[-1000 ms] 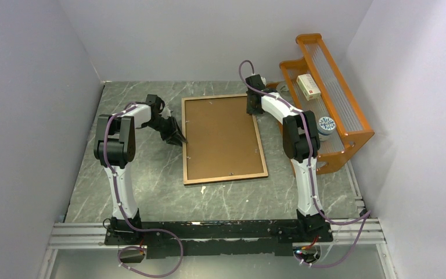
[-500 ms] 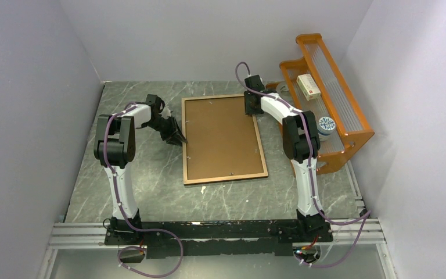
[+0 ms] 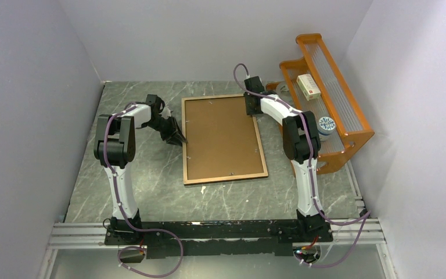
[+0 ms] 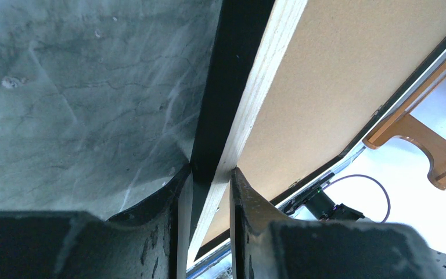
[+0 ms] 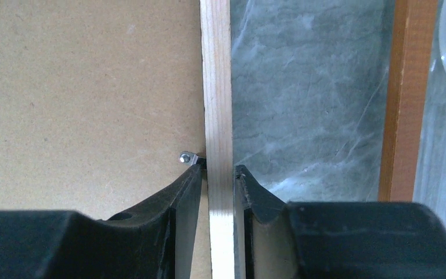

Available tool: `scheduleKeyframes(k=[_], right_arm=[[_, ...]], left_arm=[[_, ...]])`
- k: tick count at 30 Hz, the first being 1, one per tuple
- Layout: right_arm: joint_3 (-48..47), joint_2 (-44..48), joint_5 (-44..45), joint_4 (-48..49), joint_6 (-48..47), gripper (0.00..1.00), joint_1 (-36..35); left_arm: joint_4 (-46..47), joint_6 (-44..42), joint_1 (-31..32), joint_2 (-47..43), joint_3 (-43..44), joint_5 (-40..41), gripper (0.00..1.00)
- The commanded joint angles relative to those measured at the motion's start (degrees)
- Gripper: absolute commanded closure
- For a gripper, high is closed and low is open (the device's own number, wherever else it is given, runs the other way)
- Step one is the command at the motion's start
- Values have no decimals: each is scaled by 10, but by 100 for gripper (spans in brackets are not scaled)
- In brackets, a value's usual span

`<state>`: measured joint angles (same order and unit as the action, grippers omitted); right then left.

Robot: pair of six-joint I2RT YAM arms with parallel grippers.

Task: Put the photo into the frame
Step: Install the photo frame at the center of the board.

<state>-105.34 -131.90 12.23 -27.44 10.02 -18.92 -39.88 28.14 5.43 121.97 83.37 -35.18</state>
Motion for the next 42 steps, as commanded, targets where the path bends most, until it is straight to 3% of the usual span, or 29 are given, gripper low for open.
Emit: scheduleKeyframes(k=[1, 6, 9, 18, 24, 32, 37, 42], right_arm=[[34, -6, 35, 44, -2, 68, 1], [69, 3, 76, 94, -2, 71, 1], [81, 12, 59, 100, -7, 70, 1], [107, 135, -8, -10, 80, 35, 2], [190, 226, -6, -94, 118, 23, 1], [339, 324, -57, -114, 139, 21, -8], [389, 339, -64, -86, 164, 22, -29], [385, 314, -40, -72, 175, 30, -59]], left_arm=[[15, -12, 4, 36, -16, 89, 78], [12, -13, 4, 39, -15, 89, 78], [11, -14, 4, 39, -13, 90, 78], [7, -10, 4, 20, -2, 93, 75], [15, 3, 4, -11, -16, 71, 65], [35, 19, 4, -57, -76, 42, 45], [47, 22, 4, -74, -118, 37, 43], [55, 24, 4, -85, -144, 29, 45]])
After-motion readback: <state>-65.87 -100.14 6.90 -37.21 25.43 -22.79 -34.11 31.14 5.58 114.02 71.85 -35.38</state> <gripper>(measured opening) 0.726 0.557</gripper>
